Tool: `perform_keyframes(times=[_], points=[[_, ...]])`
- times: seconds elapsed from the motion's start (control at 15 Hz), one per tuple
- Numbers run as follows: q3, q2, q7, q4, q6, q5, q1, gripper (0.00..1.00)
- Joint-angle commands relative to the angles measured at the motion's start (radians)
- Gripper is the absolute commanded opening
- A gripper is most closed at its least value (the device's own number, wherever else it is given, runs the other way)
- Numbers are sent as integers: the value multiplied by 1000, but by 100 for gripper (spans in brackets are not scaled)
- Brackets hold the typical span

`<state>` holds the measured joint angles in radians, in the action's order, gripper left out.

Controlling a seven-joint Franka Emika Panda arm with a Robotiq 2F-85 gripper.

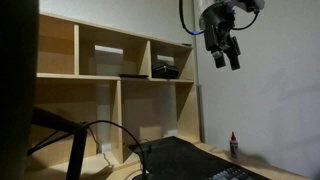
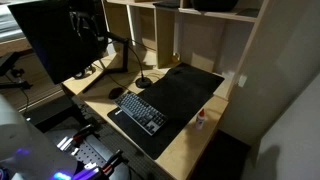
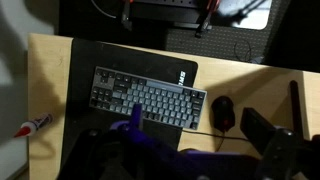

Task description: Move the mouse to the right side of the keyboard

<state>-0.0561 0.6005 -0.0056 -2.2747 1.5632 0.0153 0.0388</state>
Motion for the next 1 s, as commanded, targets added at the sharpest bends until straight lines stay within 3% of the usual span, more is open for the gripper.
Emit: perform_keyframes(times=[0.0, 0.2, 0.67, 0.73, 0.93], points=[[3, -2, 2, 3, -3, 2, 4, 100], [-6, -4, 38, 7, -20, 9, -8, 100], [-4, -21, 84, 32, -188, -4, -6, 100], [-2, -2, 73, 7, -142, 0, -2, 100], [-2, -2, 76, 10, -161, -1, -3, 100]])
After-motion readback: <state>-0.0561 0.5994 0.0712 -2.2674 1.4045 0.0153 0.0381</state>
